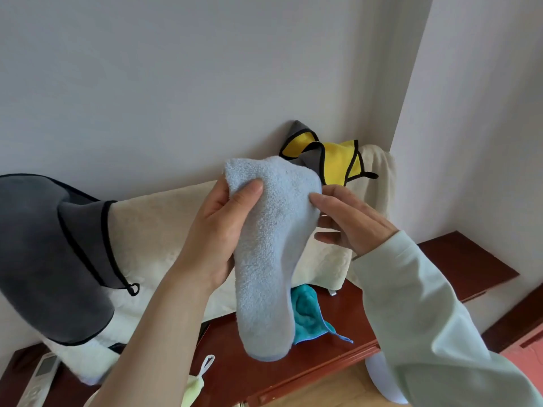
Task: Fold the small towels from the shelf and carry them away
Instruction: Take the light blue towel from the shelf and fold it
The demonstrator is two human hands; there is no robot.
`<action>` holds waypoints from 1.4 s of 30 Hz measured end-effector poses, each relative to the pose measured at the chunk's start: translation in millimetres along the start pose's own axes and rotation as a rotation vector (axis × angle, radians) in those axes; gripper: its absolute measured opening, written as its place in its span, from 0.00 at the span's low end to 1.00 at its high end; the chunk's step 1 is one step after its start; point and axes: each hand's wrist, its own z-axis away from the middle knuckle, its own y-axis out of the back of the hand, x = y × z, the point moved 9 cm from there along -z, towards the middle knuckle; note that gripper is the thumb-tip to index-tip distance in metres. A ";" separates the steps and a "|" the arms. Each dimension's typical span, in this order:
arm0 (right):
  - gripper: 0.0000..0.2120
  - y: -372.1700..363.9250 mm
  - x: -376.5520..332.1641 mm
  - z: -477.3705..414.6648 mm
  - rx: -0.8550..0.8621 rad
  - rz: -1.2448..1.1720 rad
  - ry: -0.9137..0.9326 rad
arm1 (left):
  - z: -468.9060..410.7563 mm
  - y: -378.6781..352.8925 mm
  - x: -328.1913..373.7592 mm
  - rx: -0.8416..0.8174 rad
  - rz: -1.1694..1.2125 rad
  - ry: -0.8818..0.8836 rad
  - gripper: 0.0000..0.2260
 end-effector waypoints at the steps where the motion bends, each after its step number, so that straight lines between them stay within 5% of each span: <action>1: 0.07 -3.5 -1.7 0.7 -0.015 -0.011 0.015 | 0.9 0.1 -0.3 -0.008 -0.006 0.003 0.09; 7: 0.09 -12.3 -14.3 4.7 -0.059 -0.225 0.123 | 4.7 2.2 -5.8 -0.081 -0.098 0.036 0.13; 12: 0.22 -4.7 -20.5 3.1 0.051 -0.299 0.171 | 2.2 15.1 -2.8 -0.039 -0.144 0.005 0.10; 18: 0.16 -4.8 -23.2 5.9 0.067 -0.341 0.173 | -3.0 17.8 -3.4 -0.022 -0.166 -0.019 0.11; 24: 0.09 3.5 -19.2 9.1 0.123 -0.217 0.163 | -5.3 26.2 3.4 0.013 -0.313 -0.137 0.11; 31: 0.18 -3.5 -29.1 12.6 -0.001 -0.168 0.258 | 2.1 29.1 19.7 0.081 -0.517 -0.288 0.20; 37: 0.29 -1.0 -28.9 4.1 -0.104 -0.112 0.320 | 3.6 47.3 31.0 0.261 -0.501 -0.332 0.08; 42: 0.30 -2.0 -25.6 -0.5 -0.112 -0.019 0.307 | 3.3 50.2 35.0 0.203 -0.459 -0.374 0.08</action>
